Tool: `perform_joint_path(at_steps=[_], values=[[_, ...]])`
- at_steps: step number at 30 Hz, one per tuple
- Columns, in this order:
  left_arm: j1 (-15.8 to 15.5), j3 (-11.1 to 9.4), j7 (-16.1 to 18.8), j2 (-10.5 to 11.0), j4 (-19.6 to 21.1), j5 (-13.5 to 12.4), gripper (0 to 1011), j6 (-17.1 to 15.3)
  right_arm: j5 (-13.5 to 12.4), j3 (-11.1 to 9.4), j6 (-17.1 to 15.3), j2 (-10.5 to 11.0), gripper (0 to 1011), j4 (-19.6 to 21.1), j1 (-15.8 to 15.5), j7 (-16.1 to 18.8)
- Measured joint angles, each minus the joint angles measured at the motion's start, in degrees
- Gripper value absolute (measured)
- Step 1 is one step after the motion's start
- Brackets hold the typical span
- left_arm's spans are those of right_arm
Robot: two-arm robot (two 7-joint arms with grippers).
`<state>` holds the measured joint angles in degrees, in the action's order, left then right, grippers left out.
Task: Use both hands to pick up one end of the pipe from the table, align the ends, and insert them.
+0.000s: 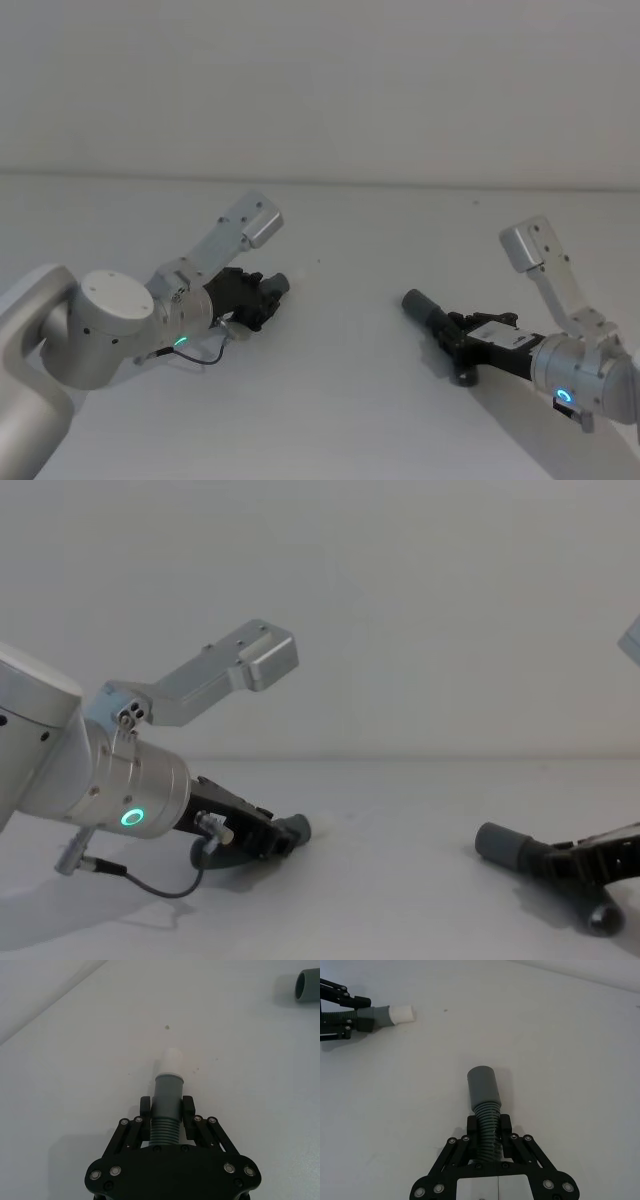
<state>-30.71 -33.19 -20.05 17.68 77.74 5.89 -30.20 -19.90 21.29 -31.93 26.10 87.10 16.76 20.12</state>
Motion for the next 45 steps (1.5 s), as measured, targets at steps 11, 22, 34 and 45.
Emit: perform_joint_path(at_steps=[11,22,34,45], values=[[-0.50,-0.62,-1.53,0.19,-0.02,-0.57,360,2.73,1.08,-0.79,3.93,0.18,264,1.92,-2.11,-1.17],[-1.48,-0.49,-4.06,1.22,1.61,-0.93,360,9.44,2.73,-2.09,8.19,1.86,265,5.50,-3.77,-1.58],[-3.58,-1.04,-10.58,3.66,2.36,-0.96,360,18.16,5.21,-1.51,11.98,6.79,265,7.11,-2.92,3.90],[-6.28,-2.78,-17.78,7.11,2.56,-1.16,360,24.88,7.25,0.64,17.28,12.76,264,6.94,-1.05,11.57]])
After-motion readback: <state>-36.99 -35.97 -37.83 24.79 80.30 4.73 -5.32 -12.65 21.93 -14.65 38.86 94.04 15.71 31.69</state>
